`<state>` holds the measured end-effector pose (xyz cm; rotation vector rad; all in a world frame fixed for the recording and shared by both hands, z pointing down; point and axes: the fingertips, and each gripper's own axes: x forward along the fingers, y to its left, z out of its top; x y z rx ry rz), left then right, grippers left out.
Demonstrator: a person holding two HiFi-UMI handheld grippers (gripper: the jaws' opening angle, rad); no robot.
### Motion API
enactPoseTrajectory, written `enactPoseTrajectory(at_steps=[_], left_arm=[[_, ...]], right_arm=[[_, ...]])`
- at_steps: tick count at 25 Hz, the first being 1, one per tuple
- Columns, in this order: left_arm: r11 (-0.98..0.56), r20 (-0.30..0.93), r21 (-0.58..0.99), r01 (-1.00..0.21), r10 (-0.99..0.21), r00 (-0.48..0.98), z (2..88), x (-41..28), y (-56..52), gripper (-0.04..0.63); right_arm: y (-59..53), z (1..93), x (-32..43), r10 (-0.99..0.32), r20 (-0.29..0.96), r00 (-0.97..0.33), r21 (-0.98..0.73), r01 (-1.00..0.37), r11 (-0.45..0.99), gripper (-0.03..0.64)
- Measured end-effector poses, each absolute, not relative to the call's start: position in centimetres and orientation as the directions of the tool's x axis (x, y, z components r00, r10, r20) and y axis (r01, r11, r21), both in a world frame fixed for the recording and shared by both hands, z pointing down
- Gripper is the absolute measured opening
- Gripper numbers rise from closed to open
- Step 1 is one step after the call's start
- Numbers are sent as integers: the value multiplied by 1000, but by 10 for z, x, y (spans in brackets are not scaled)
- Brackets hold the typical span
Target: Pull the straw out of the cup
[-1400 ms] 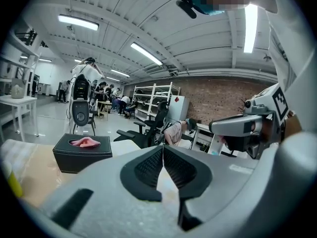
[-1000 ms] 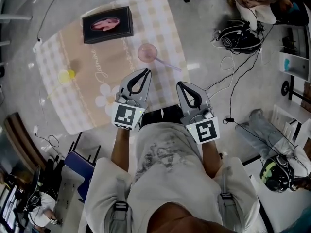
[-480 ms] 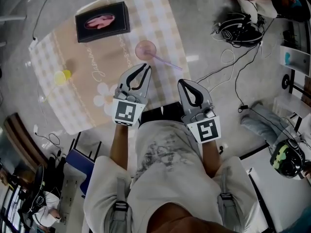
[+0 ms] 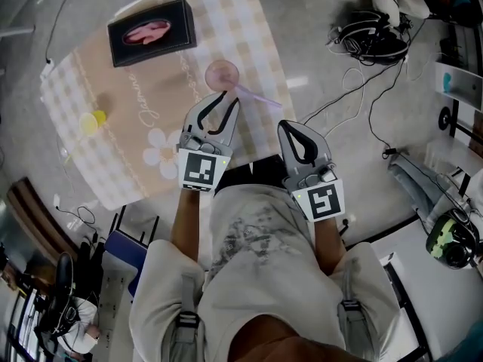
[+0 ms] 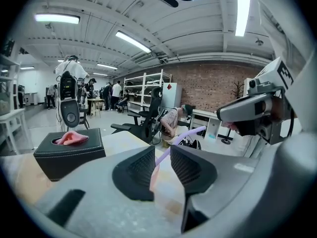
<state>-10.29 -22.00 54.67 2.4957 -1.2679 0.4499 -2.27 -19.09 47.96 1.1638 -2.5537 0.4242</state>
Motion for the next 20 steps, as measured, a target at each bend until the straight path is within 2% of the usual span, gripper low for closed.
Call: enactPoseTrajectory(at_steps=[20], left_arm=[[-610,448,73,-789,-687,572,562,-86,-231,185]], right_arm=[[-193,485,-12,-700,407,-587,-144,-798,586,11]])
